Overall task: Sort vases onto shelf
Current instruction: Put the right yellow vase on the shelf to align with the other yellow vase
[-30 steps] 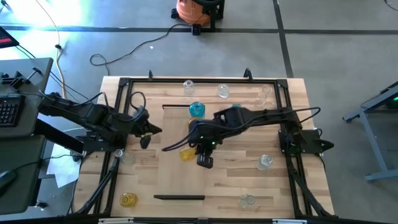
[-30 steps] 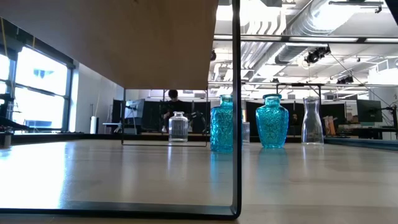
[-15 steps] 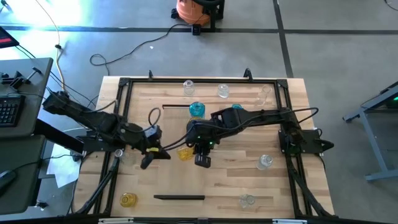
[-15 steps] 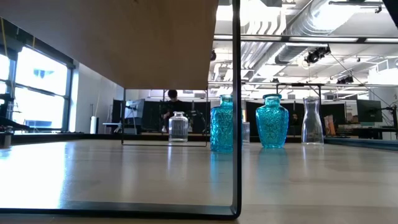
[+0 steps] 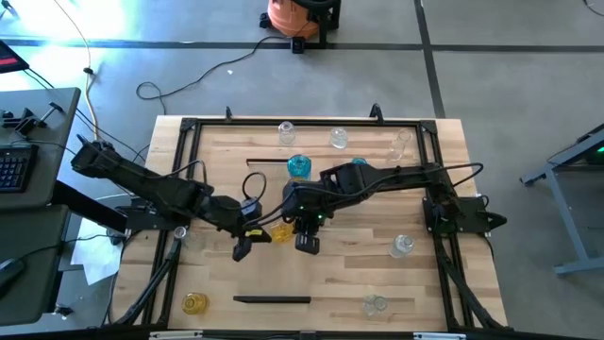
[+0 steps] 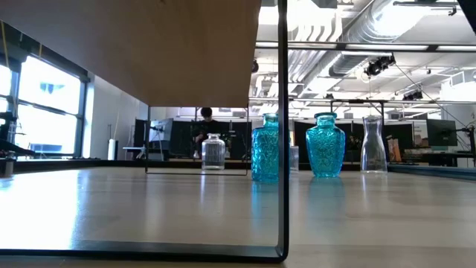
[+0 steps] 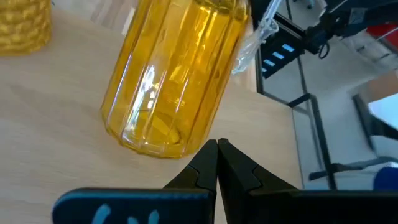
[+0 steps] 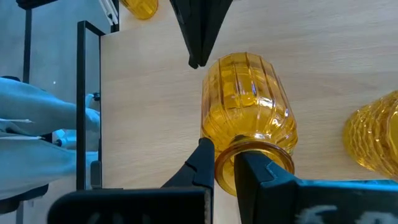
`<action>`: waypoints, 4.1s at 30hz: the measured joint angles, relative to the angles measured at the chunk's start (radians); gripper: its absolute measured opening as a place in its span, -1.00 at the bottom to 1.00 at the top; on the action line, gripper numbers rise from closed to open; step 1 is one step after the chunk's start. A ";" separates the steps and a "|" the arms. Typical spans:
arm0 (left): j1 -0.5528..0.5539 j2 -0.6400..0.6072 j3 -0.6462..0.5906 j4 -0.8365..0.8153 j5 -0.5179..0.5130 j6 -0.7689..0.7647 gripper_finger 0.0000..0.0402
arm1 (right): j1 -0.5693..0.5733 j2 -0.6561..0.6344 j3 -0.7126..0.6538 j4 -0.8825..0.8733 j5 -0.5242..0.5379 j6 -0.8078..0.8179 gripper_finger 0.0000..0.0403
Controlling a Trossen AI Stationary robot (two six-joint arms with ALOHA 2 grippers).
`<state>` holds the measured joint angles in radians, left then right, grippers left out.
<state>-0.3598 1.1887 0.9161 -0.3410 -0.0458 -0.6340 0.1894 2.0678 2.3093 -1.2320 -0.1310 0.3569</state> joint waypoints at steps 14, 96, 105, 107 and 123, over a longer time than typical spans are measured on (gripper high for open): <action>0.000 0.004 0.000 -0.012 -0.053 0.035 -1.00 | 0.001 0.000 0.000 -0.002 -0.015 0.004 -0.96; 0.040 0.102 -0.001 0.083 0.012 0.017 -1.00 | 0.101 0.016 -0.132 -0.315 0.215 0.137 -0.90; 0.040 0.102 -0.001 0.084 0.012 0.015 -1.00 | 0.091 0.015 -0.214 -0.325 0.323 0.158 -0.99; 0.040 0.102 -0.001 0.084 0.012 0.016 -1.00 | 0.083 0.015 -0.214 -0.299 0.342 0.159 -0.99; 0.042 0.102 0.000 0.085 0.012 0.035 -1.00 | 0.075 0.014 -0.205 -0.077 0.257 0.163 -1.00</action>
<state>-0.3178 1.2903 0.9157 -0.2562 -0.0334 -0.5985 0.2649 2.0814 2.1044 -1.3085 0.1257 0.5199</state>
